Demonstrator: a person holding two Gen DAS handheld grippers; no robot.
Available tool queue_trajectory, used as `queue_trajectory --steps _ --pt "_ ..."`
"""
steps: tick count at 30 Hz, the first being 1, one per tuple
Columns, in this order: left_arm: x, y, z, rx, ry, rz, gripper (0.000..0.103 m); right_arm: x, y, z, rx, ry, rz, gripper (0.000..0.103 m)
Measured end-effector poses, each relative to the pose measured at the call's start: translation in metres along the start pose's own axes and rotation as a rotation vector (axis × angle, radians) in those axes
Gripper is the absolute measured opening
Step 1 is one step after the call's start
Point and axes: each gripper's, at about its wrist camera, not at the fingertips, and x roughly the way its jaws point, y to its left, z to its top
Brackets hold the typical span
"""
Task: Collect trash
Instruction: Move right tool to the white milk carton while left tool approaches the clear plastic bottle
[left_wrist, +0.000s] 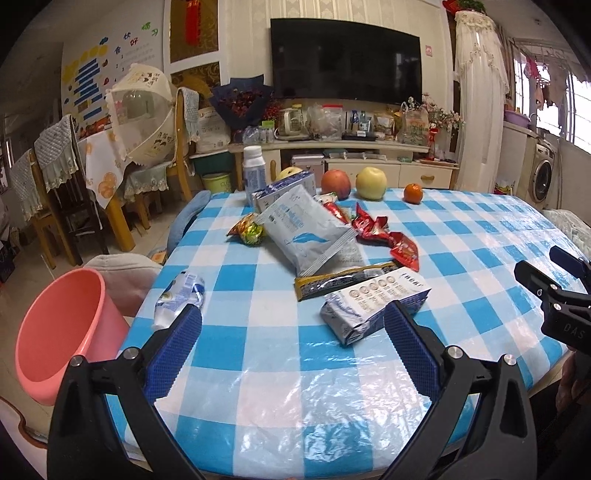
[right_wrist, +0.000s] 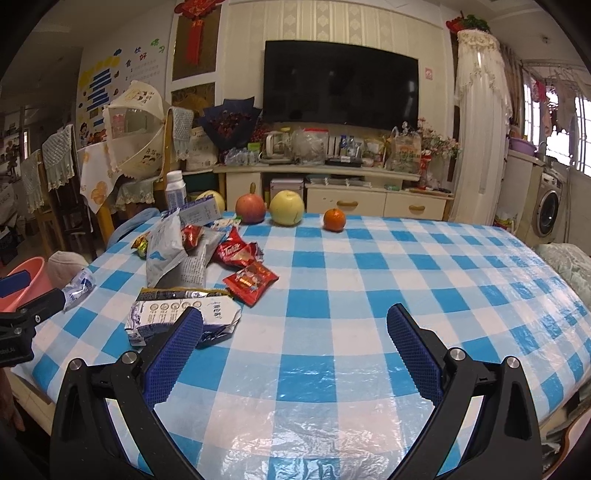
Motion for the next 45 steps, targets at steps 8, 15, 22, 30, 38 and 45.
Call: queue_trajectory --steps 8,15,22,30,38,45 --pt "0.025 0.057 0.005 -0.077 0.109 0.084 0.099 0.035 0.008 -0.003 0.037 0.142 0.181 0.098" --pt "0.055 0.092 0.01 -0.126 0.203 0.1 0.095 0.065 0.007 -0.002 0.148 0.241 0.348 0.098" --pt "0.093 0.117 0.018 -0.158 0.28 0.123 0.077 0.08 0.014 -0.001 0.21 0.298 0.479 0.094" --pt "0.126 0.128 0.017 -0.168 0.362 0.107 0.077 0.093 0.039 -0.004 0.189 0.382 0.596 0.074" --pt "0.147 0.099 0.013 -0.113 0.436 0.036 0.077 0.115 0.056 -0.009 0.198 0.457 0.604 0.074" --pt "0.149 0.059 0.015 -0.043 0.44 -0.107 0.077 0.137 0.054 -0.005 0.225 0.466 0.537 0.074"
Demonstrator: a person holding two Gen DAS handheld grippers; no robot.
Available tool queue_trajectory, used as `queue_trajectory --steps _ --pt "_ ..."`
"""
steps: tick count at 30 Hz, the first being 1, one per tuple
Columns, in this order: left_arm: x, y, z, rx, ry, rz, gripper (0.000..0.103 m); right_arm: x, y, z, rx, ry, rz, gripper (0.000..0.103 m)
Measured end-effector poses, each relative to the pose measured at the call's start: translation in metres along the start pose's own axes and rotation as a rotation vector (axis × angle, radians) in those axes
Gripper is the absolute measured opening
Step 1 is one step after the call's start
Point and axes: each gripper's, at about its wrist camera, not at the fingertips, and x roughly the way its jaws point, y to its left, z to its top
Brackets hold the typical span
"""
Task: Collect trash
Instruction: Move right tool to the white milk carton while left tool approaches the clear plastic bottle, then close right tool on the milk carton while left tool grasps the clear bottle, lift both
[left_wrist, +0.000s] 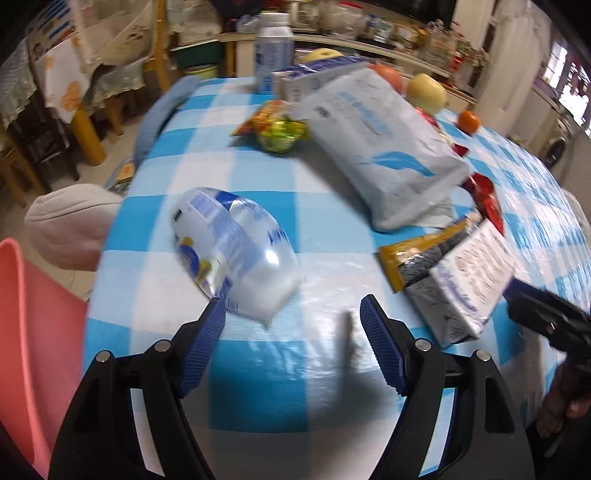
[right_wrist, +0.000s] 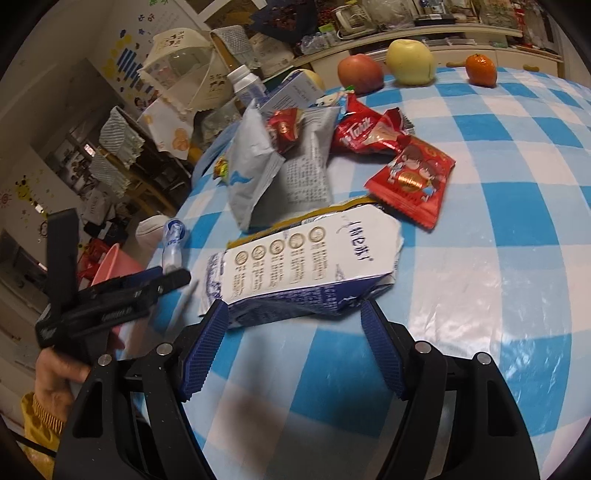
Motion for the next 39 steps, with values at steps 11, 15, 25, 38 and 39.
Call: queue_trajectory --steps 11,15,25,38,39 --pt "-0.012 0.037 0.009 -0.238 -0.062 0.009 0.077 0.007 -0.008 0.024 -0.035 -0.058 -0.12 0.087" --pt "-0.006 0.043 0.018 -0.315 -0.061 0.024 0.077 0.007 -0.009 0.028 -0.03 -0.065 -0.125 0.087" --pt "0.022 0.046 0.035 -0.385 -0.026 0.143 0.077 0.001 0.043 0.022 -0.231 -0.166 -0.173 0.088" --pt "0.026 0.036 0.034 -0.293 -0.034 0.218 0.053 0.043 0.059 0.005 -0.474 -0.041 -0.417 0.088" --pt "0.025 0.033 0.033 -0.28 -0.034 0.209 0.053 0.039 0.051 0.007 -0.455 -0.04 -0.425 0.088"
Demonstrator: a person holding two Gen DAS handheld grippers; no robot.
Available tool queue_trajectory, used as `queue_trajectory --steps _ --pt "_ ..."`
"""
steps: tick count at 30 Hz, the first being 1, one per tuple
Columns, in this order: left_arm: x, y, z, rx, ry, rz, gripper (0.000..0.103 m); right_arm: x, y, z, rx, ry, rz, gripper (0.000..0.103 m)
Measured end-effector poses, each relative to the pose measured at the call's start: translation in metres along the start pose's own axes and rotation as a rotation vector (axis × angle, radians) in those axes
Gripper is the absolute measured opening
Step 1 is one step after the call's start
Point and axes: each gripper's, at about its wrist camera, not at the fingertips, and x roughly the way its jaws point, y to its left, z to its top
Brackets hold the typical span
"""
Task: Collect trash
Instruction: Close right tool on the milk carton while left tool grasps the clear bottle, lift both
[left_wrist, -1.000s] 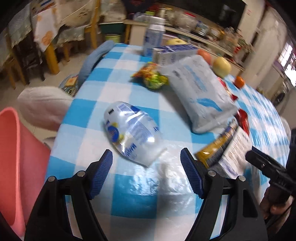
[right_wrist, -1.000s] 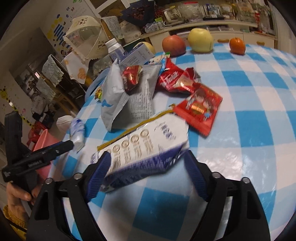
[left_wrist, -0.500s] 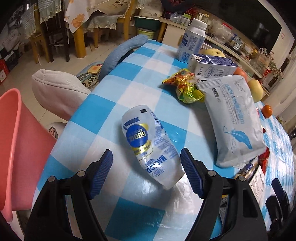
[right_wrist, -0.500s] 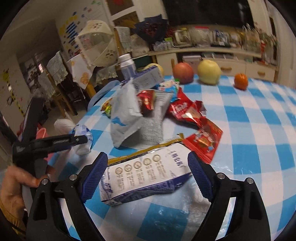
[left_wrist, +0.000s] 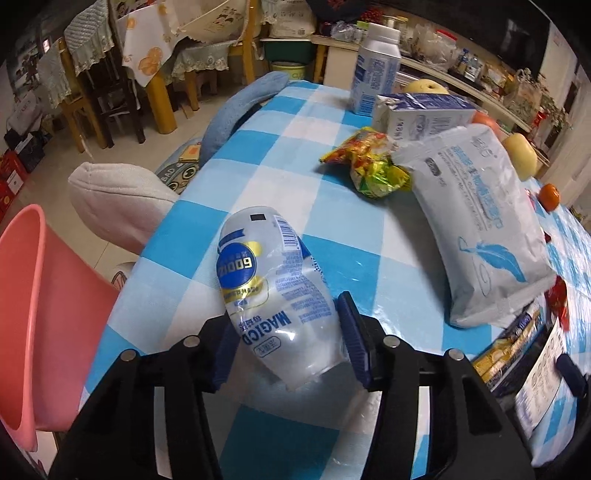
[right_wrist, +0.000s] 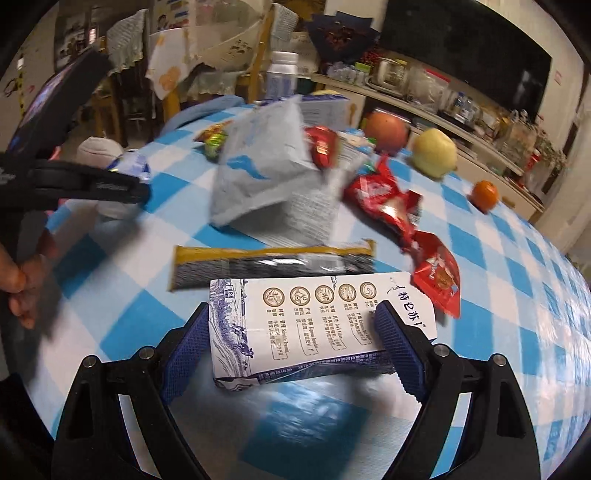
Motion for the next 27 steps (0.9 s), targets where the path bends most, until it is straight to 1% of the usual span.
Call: queue_trajectory --steps 4,7,9,11,12,14,15,17,18,19,21,22,23,24,26,27 --pt "-0.004 -0.012 -0.006 0.055 0.002 -0.059 0.053 -0.005 -0.034 -0.011 0.065 0.017 -0.042 0.088" --pt "-0.008 -0.025 -0.012 0.117 0.015 -0.136 0.053 -0.01 -0.053 -0.019 0.112 0.022 -0.049 0.088" --pt "-0.013 -0.035 -0.017 0.158 0.036 -0.227 0.053 -0.013 -0.062 -0.022 0.146 0.022 -0.049 0.088" --pt "-0.016 -0.042 -0.02 0.192 0.034 -0.249 0.053 -0.017 -0.071 -0.02 0.191 -0.002 -0.025 0.088" --pt "-0.018 -0.044 -0.021 0.199 0.022 -0.234 0.054 -0.021 -0.072 -0.02 0.208 -0.02 -0.005 0.088" --pt "-0.02 -0.044 -0.019 0.196 -0.005 -0.186 0.061 -0.023 -0.073 -0.017 0.231 -0.04 0.039 0.088" --pt "-0.021 -0.043 -0.018 0.185 -0.015 -0.171 0.067 -0.023 -0.07 -0.015 0.234 -0.04 0.054 0.088" --pt "-0.021 -0.043 -0.015 0.161 -0.03 -0.154 0.075 -0.025 -0.063 -0.013 0.231 -0.045 0.052 0.088" --pt "-0.021 -0.044 -0.013 0.157 -0.033 -0.148 0.081 -0.026 -0.061 -0.012 0.232 -0.052 0.044 0.088" --pt "-0.02 -0.046 -0.012 0.156 -0.037 -0.137 0.083 -0.028 -0.06 -0.012 0.236 -0.06 0.03 0.088" --pt "-0.017 -0.05 -0.01 0.165 -0.046 -0.076 0.083 -0.033 -0.065 -0.013 0.277 -0.08 -0.014 0.088" --pt "-0.014 -0.053 -0.01 0.168 -0.047 -0.02 0.083 -0.036 -0.072 -0.015 0.319 -0.09 -0.035 0.088" --pt "-0.012 -0.052 -0.009 0.165 -0.044 0.007 0.083 -0.038 -0.08 -0.017 0.369 -0.096 -0.045 0.088" --pt "-0.011 -0.051 -0.008 0.157 -0.04 0.022 0.083 -0.04 -0.09 -0.022 0.428 -0.097 -0.051 0.088" --pt "-0.008 -0.048 -0.008 0.133 -0.026 0.015 0.079 -0.041 -0.107 -0.03 0.536 -0.083 -0.051 0.088" --pt "-0.007 -0.048 -0.008 0.132 -0.021 0.017 0.069 -0.039 -0.113 -0.034 0.579 -0.067 -0.04 0.088"
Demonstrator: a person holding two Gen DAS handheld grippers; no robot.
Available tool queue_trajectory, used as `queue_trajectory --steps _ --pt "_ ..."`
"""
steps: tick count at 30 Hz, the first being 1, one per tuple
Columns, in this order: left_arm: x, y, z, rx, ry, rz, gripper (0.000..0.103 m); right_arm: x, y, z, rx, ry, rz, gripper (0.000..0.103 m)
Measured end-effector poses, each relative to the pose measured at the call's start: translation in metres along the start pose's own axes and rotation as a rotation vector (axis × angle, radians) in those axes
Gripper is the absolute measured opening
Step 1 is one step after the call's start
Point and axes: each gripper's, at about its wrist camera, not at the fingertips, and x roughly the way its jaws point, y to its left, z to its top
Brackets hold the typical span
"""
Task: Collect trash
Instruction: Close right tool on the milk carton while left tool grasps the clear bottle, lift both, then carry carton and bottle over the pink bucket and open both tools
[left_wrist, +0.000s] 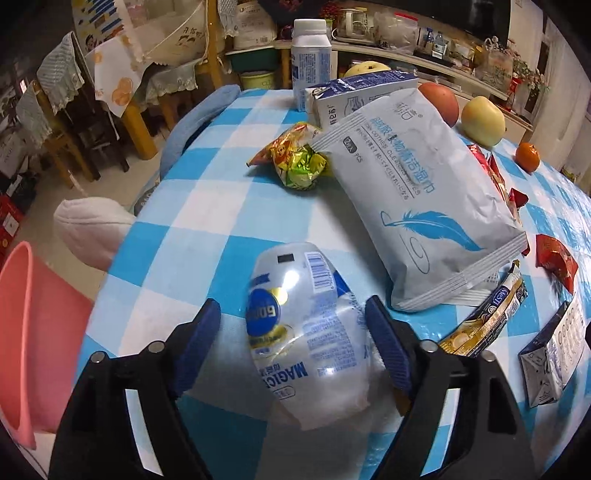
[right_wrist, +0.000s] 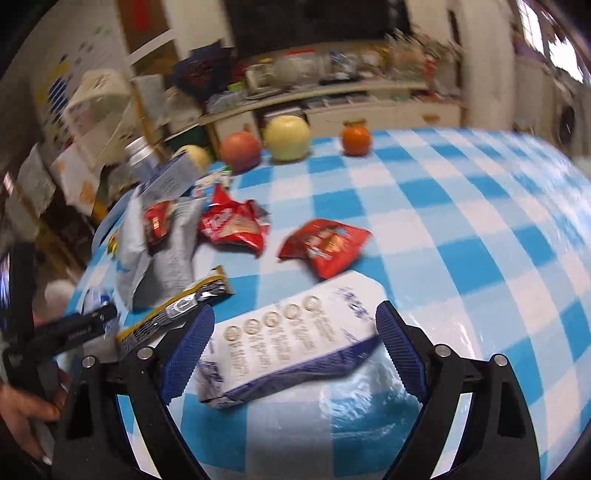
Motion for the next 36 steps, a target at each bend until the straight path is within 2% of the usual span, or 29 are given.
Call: queue_trajectory --steps 1,4,7,9,10,12,16,18,19,23,30,36 --pt "0.002 0.0 -0.001 0.006 0.008 0.011 0.061 0.003 -0.005 0.0 0.023 0.019 0.01 0.088" --pt "0.001 0.003 -0.001 -0.008 0.005 -0.015 0.051 0.012 -0.008 -0.002 0.071 0.074 0.047 0.091" --pt "0.0 0.001 -0.003 -0.002 -0.001 -0.032 0.044 0.016 -0.003 -0.005 0.088 0.092 0.072 0.091" --pt "-0.001 0.0 -0.004 0.002 -0.008 -0.045 0.038 0.028 0.001 -0.004 0.096 0.12 0.06 0.091" --pt "-0.001 0.0 -0.004 0.006 -0.009 -0.048 0.036 0.033 0.003 -0.003 0.097 0.122 0.063 0.094" --pt "-0.001 0.001 -0.005 0.007 -0.009 -0.057 0.035 0.04 0.013 0.0 0.057 0.129 0.074 0.095" --pt "-0.003 0.007 -0.006 -0.011 -0.013 -0.105 0.032 0.049 0.038 -0.004 -0.104 0.143 0.019 0.096" --pt "-0.003 0.015 -0.006 -0.038 -0.01 -0.146 0.03 0.051 0.046 -0.008 -0.164 0.147 0.027 0.094" --pt "-0.003 0.019 -0.006 -0.05 -0.01 -0.158 0.03 0.051 0.048 -0.009 -0.184 0.146 0.034 0.089" --pt "-0.004 0.029 -0.007 -0.079 -0.01 -0.19 0.028 0.049 0.048 -0.007 -0.213 0.147 0.066 0.07" --pt "-0.004 0.04 -0.008 -0.126 -0.005 -0.249 0.027 0.045 0.043 -0.004 -0.199 0.161 0.101 0.063" --pt "-0.015 0.049 -0.009 -0.154 -0.04 -0.282 0.027 0.036 0.036 -0.001 -0.17 0.143 0.15 0.062"
